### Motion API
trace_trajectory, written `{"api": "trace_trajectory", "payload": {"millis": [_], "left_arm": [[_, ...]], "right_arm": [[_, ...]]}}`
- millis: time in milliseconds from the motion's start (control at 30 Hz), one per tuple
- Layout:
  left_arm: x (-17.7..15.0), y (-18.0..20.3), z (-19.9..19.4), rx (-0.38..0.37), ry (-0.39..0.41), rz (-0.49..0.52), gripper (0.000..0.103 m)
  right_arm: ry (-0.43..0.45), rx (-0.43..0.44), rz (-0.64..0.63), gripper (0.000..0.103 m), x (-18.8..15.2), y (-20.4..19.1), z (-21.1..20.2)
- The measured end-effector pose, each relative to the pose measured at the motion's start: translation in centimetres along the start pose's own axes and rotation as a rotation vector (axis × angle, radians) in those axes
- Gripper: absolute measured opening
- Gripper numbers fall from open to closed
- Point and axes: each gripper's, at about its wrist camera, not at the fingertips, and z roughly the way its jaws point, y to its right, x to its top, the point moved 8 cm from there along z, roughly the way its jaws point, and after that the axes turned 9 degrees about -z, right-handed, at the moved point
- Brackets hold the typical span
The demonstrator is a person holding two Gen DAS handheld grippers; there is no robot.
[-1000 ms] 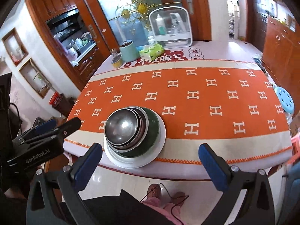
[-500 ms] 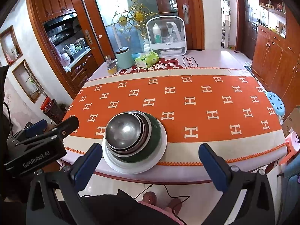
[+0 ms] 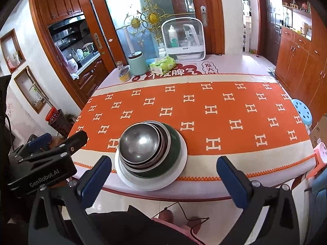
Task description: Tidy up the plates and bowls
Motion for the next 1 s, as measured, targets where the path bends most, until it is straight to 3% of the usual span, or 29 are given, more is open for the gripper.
{"api": "trace_trajectory", "payload": {"millis": [1000], "left_arm": [[-1.0,-1.0,-0.1,0.015,-0.021,-0.018,0.102]], "right_arm": [[-0.032,0.023,-0.012,0.103,-0.6,-0.9,0.9]]}}
